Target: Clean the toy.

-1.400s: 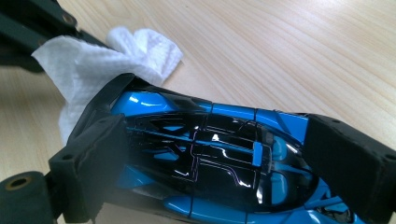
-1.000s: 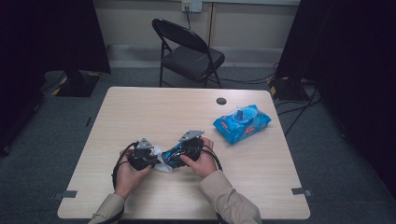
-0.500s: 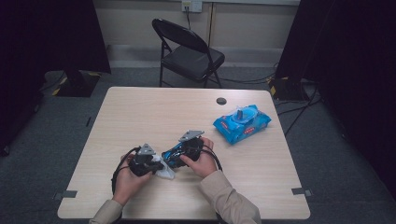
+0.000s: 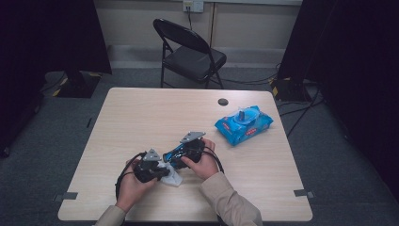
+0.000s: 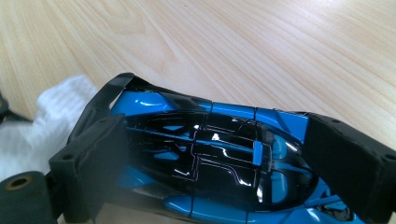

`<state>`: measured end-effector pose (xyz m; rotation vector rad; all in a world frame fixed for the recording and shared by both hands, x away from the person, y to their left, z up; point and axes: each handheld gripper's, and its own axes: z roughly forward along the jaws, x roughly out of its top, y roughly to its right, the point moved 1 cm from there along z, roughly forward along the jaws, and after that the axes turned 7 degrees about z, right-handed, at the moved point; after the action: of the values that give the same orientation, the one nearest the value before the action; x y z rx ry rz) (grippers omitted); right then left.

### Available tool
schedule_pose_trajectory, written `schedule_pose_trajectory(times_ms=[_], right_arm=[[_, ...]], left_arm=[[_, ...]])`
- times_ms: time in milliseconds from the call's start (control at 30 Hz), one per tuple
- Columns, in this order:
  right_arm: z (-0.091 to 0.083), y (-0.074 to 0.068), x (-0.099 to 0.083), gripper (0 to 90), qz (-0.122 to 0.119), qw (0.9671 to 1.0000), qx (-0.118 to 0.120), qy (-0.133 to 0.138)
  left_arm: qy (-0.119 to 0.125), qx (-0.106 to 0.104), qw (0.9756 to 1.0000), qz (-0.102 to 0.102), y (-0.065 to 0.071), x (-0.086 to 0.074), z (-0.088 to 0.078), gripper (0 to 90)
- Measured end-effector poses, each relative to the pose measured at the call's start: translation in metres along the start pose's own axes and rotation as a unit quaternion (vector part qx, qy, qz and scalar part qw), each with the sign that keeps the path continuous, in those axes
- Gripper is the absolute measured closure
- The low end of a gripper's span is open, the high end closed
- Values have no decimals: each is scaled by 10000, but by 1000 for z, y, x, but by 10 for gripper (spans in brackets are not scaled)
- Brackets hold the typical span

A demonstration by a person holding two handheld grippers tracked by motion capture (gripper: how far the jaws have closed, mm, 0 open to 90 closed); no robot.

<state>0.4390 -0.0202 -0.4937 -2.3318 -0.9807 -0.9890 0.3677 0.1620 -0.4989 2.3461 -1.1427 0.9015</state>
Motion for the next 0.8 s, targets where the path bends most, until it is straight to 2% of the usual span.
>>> schedule_pose_trajectory(times_ms=[100,467,533,700,800], right_arm=[[0,0,0,70,2,10000,-7,6],[0,0,0,70,-5,10000,-3,25],[0,0,-1,70,-3,10000,-1,42],[0,0,-1,70,-1,10000,-2,68],[0,0,-2,70,7,10000,-4,70]], left_arm=[[-23,11,10000,48,2,2,1,854],[56,-157,9998,60,10,4,6,855],[102,-242,9996,37,12,4,6,855],[109,-454,9988,176,21,7,5,855],[109,-547,9983,191,24,8,2,854]])
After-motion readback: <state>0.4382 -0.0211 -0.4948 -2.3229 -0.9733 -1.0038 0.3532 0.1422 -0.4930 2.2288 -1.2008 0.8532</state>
